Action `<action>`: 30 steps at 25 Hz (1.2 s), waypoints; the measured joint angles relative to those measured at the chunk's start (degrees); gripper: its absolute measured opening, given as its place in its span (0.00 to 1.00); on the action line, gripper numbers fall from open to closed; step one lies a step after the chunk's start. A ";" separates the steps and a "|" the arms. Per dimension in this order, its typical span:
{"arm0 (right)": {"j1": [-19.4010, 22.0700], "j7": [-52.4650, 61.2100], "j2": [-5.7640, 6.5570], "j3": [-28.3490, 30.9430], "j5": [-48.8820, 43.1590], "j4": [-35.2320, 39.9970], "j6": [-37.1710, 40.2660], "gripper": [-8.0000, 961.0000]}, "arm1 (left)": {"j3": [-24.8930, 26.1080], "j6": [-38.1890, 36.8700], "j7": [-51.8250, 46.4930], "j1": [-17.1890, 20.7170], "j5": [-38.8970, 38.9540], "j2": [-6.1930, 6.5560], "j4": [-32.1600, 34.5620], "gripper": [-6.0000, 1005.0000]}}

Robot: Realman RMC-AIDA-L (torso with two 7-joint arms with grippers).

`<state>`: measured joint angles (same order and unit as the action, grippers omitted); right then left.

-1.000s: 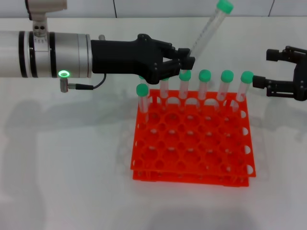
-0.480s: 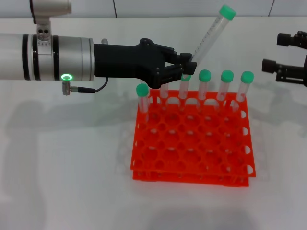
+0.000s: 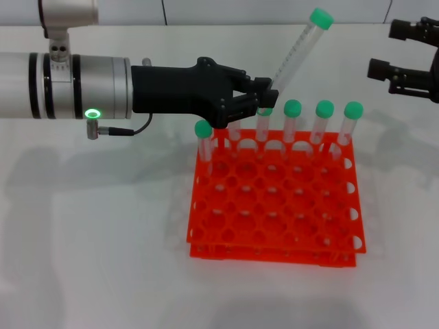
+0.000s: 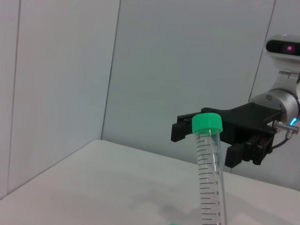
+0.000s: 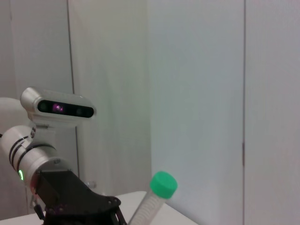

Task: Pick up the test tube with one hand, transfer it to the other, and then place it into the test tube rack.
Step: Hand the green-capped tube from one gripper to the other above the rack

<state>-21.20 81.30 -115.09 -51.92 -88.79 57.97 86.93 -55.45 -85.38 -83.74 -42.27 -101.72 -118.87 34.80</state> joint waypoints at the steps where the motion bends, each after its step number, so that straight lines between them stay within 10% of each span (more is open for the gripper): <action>1: -0.20 0.00 -0.01 -0.20 0.14 -0.12 0.00 0.85 | 0.00 -0.03 0.06 0.08 0.02 -0.01 0.00 0.19; 30: -4.82 0.53 -0.41 -7.39 5.70 -3.22 -0.67 0.85 | 0.01 -0.31 0.86 1.50 0.09 -0.04 0.00 0.19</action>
<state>-26.01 81.83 -115.50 -59.31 -83.09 54.75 86.26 -55.44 -85.69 -82.88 -40.77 -101.63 -118.91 34.80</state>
